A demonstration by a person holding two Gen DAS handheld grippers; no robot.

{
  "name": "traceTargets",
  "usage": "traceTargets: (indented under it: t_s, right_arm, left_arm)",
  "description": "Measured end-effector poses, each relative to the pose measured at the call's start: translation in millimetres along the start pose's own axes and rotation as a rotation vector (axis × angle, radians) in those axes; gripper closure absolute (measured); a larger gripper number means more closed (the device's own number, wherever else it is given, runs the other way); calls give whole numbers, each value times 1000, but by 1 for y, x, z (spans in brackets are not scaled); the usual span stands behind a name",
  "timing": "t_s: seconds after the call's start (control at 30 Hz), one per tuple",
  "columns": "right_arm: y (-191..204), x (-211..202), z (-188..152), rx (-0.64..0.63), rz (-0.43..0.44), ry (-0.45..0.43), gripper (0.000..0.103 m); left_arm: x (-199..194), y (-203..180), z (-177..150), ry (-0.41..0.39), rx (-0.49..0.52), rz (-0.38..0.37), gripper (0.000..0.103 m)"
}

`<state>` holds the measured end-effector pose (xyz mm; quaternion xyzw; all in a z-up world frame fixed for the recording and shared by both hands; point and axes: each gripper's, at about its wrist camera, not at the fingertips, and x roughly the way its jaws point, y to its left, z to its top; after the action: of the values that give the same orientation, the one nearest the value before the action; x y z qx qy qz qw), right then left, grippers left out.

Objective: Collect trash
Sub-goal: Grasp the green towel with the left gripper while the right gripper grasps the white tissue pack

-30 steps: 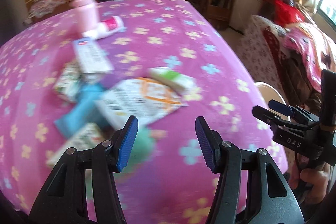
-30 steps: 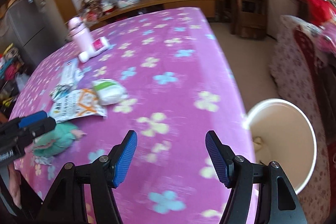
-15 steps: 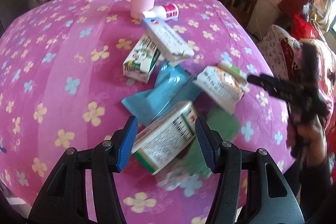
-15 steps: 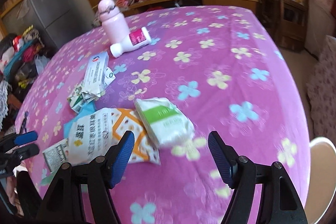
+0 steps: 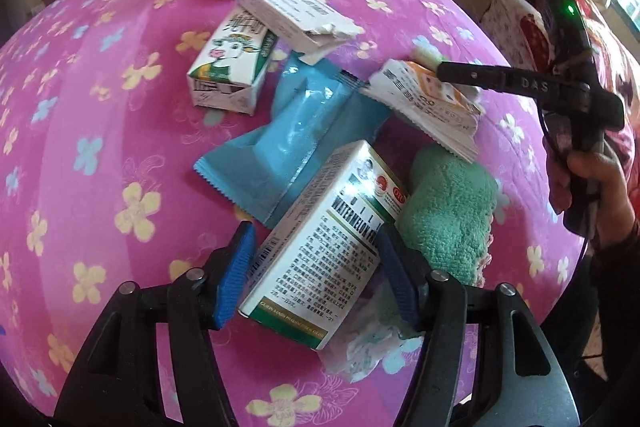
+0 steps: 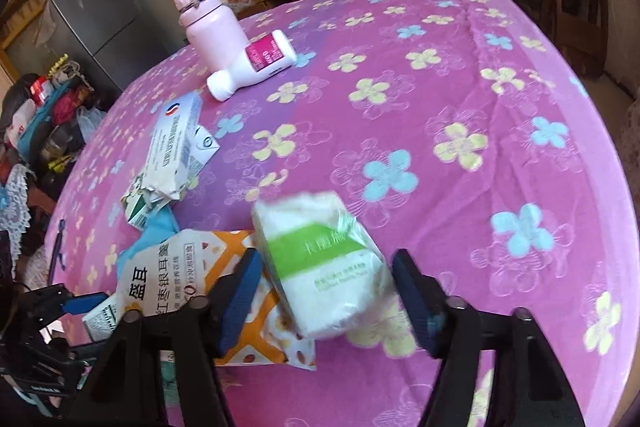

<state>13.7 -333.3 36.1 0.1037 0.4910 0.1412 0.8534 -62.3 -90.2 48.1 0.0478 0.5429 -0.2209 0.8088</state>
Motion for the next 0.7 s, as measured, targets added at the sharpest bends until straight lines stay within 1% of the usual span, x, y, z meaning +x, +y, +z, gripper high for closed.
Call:
traceTargets:
  t_s: [0.07,0.1,0.17,0.23,0.3,0.33,0.37,0.4,0.43,0.47,0.53,0.6,0.7]
  right_arm:
    - [4,-2,-3,-11,15,-13,54]
    - [6,-5,-5,-21,16,-16,57]
    - [10,-10,-9,-42,13,-24,65]
    - [14,-21,-16,-70,-3,-46,68]
    - [16,-31,-22,-80,-9,-70,69]
    - [15,-36,-24,-80,-12,-79,70]
    - [15,-42,-26,-79,-14,-88,70]
    - [14,-48,-28,-76,-12,-98,70]
    - [14,-54,-30,-73,-12,-104,70]
    - [14,-57,-32,-72,-14,-108,70]
    - [15,-67,-37,-80,-22,-117,70]
    - [18,-75,-43,-98,-31,-122,70]
    - [21,-85,-52,-122,-44,-128,70]
  left_arm:
    - [-1,-4,-3,-5,29,10,40]
    - [-1,-5,-5,-3,40,11,42]
    - [-7,-7,-9,-19,57,14,50]
    - [-14,-7,-11,-33,64,7,65]
    - [-25,-3,-12,-47,44,-23,74]
    - [-30,-1,-12,-56,35,-15,84]
    - [-33,-1,-12,-65,38,8,100]
    - [-34,-1,-12,-67,44,44,101]
    - [-34,0,-12,-63,41,39,102]
    - [-31,0,-13,-41,33,8,102]
    - [-22,-2,-17,2,30,-22,101]
    - [-18,-3,-20,3,3,-29,101]
    - [-20,-2,-21,9,-42,-67,100]
